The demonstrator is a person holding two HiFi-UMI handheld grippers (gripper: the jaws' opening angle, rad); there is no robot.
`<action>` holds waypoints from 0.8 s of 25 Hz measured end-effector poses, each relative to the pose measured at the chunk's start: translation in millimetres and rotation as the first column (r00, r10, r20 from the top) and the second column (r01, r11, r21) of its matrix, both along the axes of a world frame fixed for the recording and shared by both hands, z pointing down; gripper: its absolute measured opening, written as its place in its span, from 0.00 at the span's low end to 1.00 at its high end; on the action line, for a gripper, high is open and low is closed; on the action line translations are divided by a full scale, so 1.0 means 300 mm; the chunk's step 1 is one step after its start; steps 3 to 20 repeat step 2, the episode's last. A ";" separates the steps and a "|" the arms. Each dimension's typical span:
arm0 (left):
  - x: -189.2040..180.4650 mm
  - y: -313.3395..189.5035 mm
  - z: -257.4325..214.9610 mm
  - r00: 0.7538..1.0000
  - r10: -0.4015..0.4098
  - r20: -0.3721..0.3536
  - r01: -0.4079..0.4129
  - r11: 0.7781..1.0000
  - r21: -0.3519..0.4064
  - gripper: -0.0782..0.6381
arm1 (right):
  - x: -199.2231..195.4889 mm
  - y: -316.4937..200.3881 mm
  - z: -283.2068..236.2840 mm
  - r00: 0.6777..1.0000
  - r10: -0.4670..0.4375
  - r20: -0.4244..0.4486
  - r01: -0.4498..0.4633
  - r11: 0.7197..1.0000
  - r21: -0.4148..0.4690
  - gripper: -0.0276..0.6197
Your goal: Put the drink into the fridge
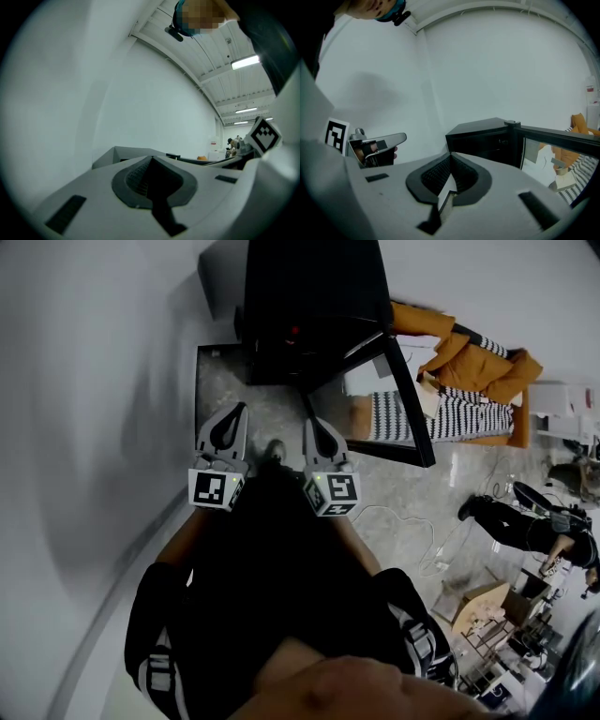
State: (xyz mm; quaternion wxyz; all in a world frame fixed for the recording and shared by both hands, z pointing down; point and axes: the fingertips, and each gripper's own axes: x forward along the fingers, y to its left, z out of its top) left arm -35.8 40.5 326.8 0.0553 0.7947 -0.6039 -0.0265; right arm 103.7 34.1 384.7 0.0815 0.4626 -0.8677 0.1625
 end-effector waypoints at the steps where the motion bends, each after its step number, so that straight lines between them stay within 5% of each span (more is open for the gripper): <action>1: 0.000 0.002 0.003 1.000 0.001 -0.001 -0.001 1.000 -0.003 0.12 | -0.001 0.001 0.000 1.000 0.001 0.000 -0.001 1.000 0.000 0.04; 20: 0.000 0.003 0.005 1.000 0.002 -0.003 -0.002 1.000 -0.006 0.12 | -0.002 0.002 0.000 1.000 0.002 0.001 -0.002 1.000 0.000 0.04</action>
